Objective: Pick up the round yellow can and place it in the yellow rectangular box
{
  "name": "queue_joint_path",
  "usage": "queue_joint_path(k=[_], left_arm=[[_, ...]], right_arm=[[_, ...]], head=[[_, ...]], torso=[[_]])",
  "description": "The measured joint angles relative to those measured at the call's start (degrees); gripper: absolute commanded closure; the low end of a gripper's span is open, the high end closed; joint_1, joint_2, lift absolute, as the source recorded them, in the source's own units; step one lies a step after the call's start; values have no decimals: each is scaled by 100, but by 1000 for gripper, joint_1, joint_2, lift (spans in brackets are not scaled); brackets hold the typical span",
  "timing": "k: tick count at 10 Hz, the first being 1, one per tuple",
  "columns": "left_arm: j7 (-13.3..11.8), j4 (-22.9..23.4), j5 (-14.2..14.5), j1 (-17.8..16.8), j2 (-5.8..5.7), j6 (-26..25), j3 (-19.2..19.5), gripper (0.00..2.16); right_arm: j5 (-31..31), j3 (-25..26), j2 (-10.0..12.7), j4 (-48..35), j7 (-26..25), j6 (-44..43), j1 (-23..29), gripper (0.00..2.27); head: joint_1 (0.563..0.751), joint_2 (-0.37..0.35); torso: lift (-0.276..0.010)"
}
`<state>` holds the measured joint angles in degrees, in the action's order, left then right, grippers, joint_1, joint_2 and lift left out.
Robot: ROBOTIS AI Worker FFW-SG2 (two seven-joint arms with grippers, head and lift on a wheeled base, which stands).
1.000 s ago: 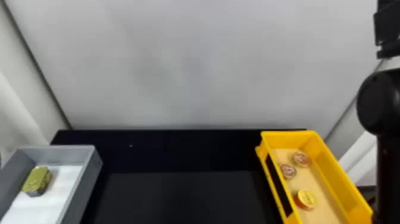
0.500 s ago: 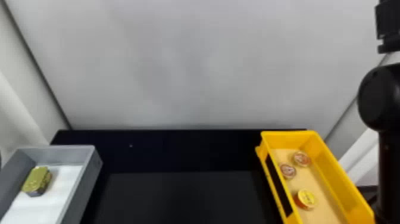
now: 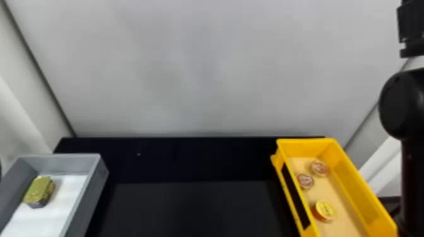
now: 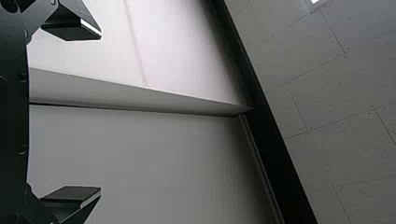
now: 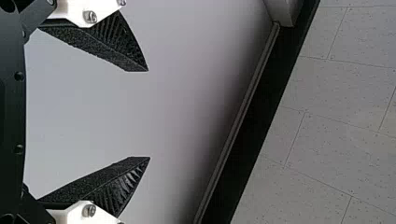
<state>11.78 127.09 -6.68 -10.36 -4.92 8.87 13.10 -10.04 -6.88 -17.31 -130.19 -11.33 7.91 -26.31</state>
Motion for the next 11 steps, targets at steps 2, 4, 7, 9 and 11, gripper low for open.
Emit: queue_joint_path(k=[2, 4, 7, 9, 11], left_arm=[[7, 0, 0, 18, 0, 2, 4, 108], [8, 0, -1, 21, -8, 15, 6, 107], [7, 0, -1, 23, -16, 26, 10, 108], [8, 0, 0, 24, -19, 26, 11, 108], [16, 0, 0, 26, -19, 25, 12, 108]], right_arm=[[0, -11, -4, 8, -52, -49, 5, 122], [1, -39, -1, 36, -133, -110, 23, 124], [1, -67, 5, 59, -180, -167, 46, 124], [1, -69, 3, 73, -150, -209, 51, 124], [1, -66, 1, 92, -133, -261, 59, 124]], head=[[694, -78], [694, -78], [694, -78], [694, -78], [694, -78]], torso=[[-1], [-1], [-1], [-1], [-1]])
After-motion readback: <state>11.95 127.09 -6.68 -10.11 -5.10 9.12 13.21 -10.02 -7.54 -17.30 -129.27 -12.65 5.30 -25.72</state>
